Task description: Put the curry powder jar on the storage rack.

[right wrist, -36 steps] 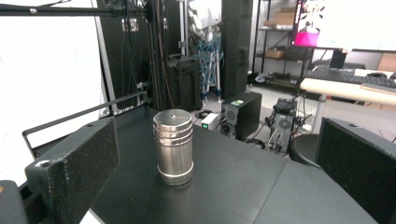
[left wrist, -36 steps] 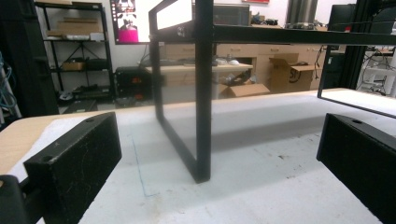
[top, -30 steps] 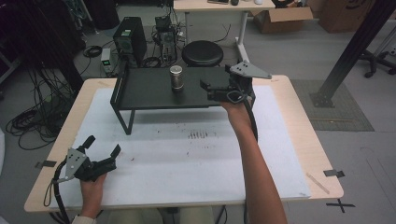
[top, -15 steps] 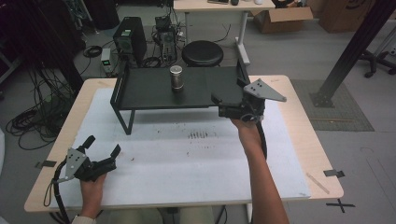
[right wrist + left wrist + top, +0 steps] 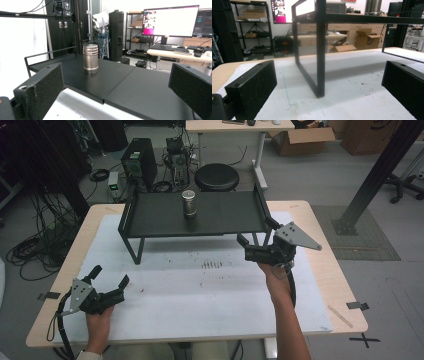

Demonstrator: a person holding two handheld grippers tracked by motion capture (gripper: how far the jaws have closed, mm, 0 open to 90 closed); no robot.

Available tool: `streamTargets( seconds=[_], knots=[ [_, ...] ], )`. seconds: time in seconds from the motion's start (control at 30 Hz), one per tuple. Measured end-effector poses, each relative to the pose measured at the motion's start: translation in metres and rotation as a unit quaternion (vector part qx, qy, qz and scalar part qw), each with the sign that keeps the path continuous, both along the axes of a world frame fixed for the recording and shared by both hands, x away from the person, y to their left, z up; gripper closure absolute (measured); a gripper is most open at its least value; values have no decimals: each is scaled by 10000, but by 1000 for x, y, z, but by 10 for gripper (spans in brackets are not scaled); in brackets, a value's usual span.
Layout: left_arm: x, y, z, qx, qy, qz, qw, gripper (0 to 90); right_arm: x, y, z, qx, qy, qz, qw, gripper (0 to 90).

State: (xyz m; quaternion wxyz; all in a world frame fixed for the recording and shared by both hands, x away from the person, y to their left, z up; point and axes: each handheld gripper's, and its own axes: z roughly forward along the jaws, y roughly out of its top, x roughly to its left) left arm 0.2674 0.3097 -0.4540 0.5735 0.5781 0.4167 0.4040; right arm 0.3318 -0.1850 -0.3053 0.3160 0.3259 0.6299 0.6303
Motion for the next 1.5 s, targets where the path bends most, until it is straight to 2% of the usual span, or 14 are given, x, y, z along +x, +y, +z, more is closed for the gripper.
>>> streamTargets(
  seconds=[0.27, 0.63, 1.07, 1.5],
  knots=[
    [0, 0, 0, -2, -2, -1, 10000, 3, -16, -15, -23, 88, 82, -216, 9997, 0],
    [0, 0, 0, -1, -6, -3, 10000, 3, -33, -29, -43, 149, -51, -523, 9985, 0],
    [0, 0, 0, 0, -6, -3, 10000, 3, -38, -38, -70, 201, 34, -706, 9973, 0],
    [0, 0, 0, 6, -8, -5, 10000, 3, -44, -45, -90, 261, 95, -892, 9956, 0]
  ],
)
